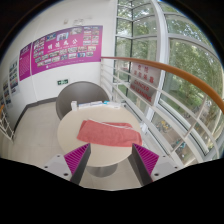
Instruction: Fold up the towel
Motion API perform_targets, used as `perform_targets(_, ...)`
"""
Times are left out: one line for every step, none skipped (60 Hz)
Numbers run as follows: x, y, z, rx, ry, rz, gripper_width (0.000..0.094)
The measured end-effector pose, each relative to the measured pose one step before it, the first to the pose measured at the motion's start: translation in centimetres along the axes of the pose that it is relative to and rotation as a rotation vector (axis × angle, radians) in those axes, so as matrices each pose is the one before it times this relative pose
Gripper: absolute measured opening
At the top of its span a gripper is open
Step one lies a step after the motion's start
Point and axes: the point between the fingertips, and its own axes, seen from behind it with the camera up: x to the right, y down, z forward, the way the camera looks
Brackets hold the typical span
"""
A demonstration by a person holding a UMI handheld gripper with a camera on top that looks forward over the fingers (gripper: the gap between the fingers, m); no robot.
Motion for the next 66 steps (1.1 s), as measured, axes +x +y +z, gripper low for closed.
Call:
perform_targets(-1.060,0.459,0.665,0.00007,-0.01045,0.0041,0.0859)
perform_targets(-1.097,0.513,0.718,0.00029,-0.01110,0.0039,0.0860)
perform_targets(-0.567,-0.046,-0.484,-0.00418,-0.01578,0.0032,0.0860)
perform_targets(-1.144,0.417,0.744,0.00171,-0.01165,0.0019,0.0859)
perform_targets(-0.776,0.352,1.172,0.00347,-0.01026,0.0002,0.0860)
perform_targets(-1.191,0.337,1.094,0.00153,-0.00541,-0.0014,0.0857)
perform_targets(-0.877,0.278,0.769,-0.00123,-0.00590,-0.0016,0.0858)
perform_targets(-0.929,0.290,0.818,-0.00173,-0.00540,-0.0015,0.0860)
perform_targets(-0.694,0.139,0.450,-0.00191,-0.00845,-0.0016,0.0861)
perform_targets(-0.866,0.103,0.806,0.00215,-0.00595,-0.0019,0.0860)
perform_targets(-0.874,0.017,0.822,0.00544,-0.00616,-0.0012,0.0860)
perform_targets(-0.517,0.002,0.654,0.00476,-0.00736,-0.0003,0.0860)
perform_targets(-1.110,0.009,1.054,0.00404,0.00009,-0.0023,0.0861)
perform_targets(-0.657,-0.031,0.884,0.00093,-0.00349,-0.0030,0.0860)
perform_targets(-0.617,-0.061,0.905,0.00038,-0.00332,-0.0054,0.0860)
perform_targets(-0.598,-0.054,0.980,0.00074,-0.00242,-0.0057,0.0861)
perform_targets(-0.121,-0.115,0.827,0.00032,-0.00573,-0.0049,0.0856)
perform_targets(-0.436,-0.024,0.730,0.00213,0.00024,-0.0051,0.0855)
perform_targets(-0.820,0.029,1.346,0.00592,0.00606,-0.0065,0.0858)
perform_targets(-0.309,-0.187,1.069,0.00511,0.00255,-0.0080,0.0858)
perform_targets(-0.300,-0.150,1.125,0.00472,0.00236,-0.0089,0.0856)
perform_targets(-0.256,-0.092,1.157,0.00138,0.00281,-0.0088,0.0855)
perform_targets(-0.237,-0.014,1.151,-0.00154,0.00264,-0.0089,0.0857)
perform_targets(-0.172,0.020,1.155,-0.00337,0.00287,-0.0094,0.0855)
perform_targets(-0.158,0.004,1.143,-0.00365,0.00311,-0.0086,0.0855)
perform_targets(0.698,-0.232,0.689,-0.00368,-0.00248,-0.0073,0.0854)
perform_targets(-0.142,-0.032,1.088,-0.00184,0.00400,-0.0052,0.0853)
perform_targets(-0.807,0.047,1.120,0.00055,0.00846,-0.0036,0.0852)
perform_targets(-0.088,-0.023,1.015,-0.00193,0.00449,-0.0050,0.0850)
perform_targets(-0.020,0.046,0.956,-0.00530,0.00541,-0.0041,0.0850)
perform_targets(0.015,0.087,0.986,-0.00889,0.00661,-0.0023,0.0850)
perform_targets(0.020,0.101,0.973,-0.00948,0.00600,-0.0007,0.0852)
perform_targets(0.006,0.023,0.927,-0.00710,0.00415,-0.0003,0.0852)
perform_targets(-0.018,-0.065,0.853,-0.00282,0.00302,0.0006,0.0847)
perform_targets(0.748,-0.047,1.065,0.00178,-0.00193,-0.0016,0.0835)
perform_targets(-0.464,-0.044,0.734,-0.00162,0.00495,0.0015,0.0821)
perform_targets(-0.020,0.057,0.722,-0.00347,0.00335,0.0005,0.0808)
perform_targets(0.053,0.123,0.707,-0.00680,0.00447,-0.0001,0.0796)
perform_targets(0.125,0.214,0.676,-0.01038,0.00605,0.0003,0.0785)
perform_targets(0.098,0.240,0.620,-0.01203,0.00562,0.0010,0.0772)
perform_targets(0.024,0.297,0.567,-0.01258,0.00206,0.0012,0.0756)
perform_targets(0.091,0.311,0.646,-0.01024,-0.00088,0.0005,0.0732)
perform_targets(0.011,0.299,0.405,-0.00986,-0.00246,0.0010,0.0702)
perform_targets(0.010,0.195,0.333,-0.00799,-0.00085,0.0012,0.0667)
perform_targets(0.069,0.017,0.161,0.00314,0.00131,-0.0008,0.0631)
perform_targets(-0.021,-0.438,0.141,0.01828,-0.00286,0.0043,0.0591)
perform_targets(0.109,-0.061,0.150,0.00639,0.00325,-0.0009,0.0540)
perform_targets(0.185,0.139,0.118,-0.00287,0.00793,-0.0089,0.0477)
perform_targets(0.087,-0.036,-0.007,0.00182,0.00246,-0.0108,0.0420)
perform_targets(-0.053,-0.325,0.287,0.00043,-0.00068,-0.0087,0.0360)
perform_targets(0.126,0.095,0.055,0.00077,0.00366,-0.0100,0.0295)
perform_targets(0.155,0.085,-0.070,0.00157,0.00441,-0.0109,0.0224)
perform_targets(0.120,0.056,-0.060,0.00237,0.00207,-0.0084,0.0153)
perform_targets(0.306,0.068,-0.043,-0.00052,0.00854,-0.0080,0.0090)
perform_targets(0.378,0.071,-0.080,-0.00050,0.01441,-0.0094,0.0069)
perform_targets(-0.084,0.014,-0.039,0.00006,0.00033,-0.0052,0.0068)
perform_targets(-0.177,0.098,-0.079,-0.00295,-0.00519,-0.0040,0.0060)
perform_targets(0.000,0.073,-0.089,-0.00549,-0.00154,-0.0048,0.0055)
perform_targets(-0.011,-0.276,0.119,-0.00606,-0.00202,-0.0038,0.0050)
perform_targets(0.051,0.097,0.126,-0.00478,-0.00504,0.0017,0.0049)
perform_targets(-0.239,-0.039,-0.037,-0.00651,-0.01039,0.0081,0.0045)
perform_targets(-0.376,-0.019,-0.040,-0.00643,-0.01486,0.0117,0.0045)
perform_targets(-0.541,-0.097,-0.130,-0.00542,-0.02037,0.0142,0.0043)
perform_targets(-0.573,-0.086,-0.830,-0.00470,-0.02091,0.0148,0.0042)
perform_targets(-0.810,-0.474,0.031,0.00286,-0.03080,0.0183,0.0042)
perform_targets(-0.726,-0.454,-0.441,0.00417,-0.02655,0.0176,0.0042)
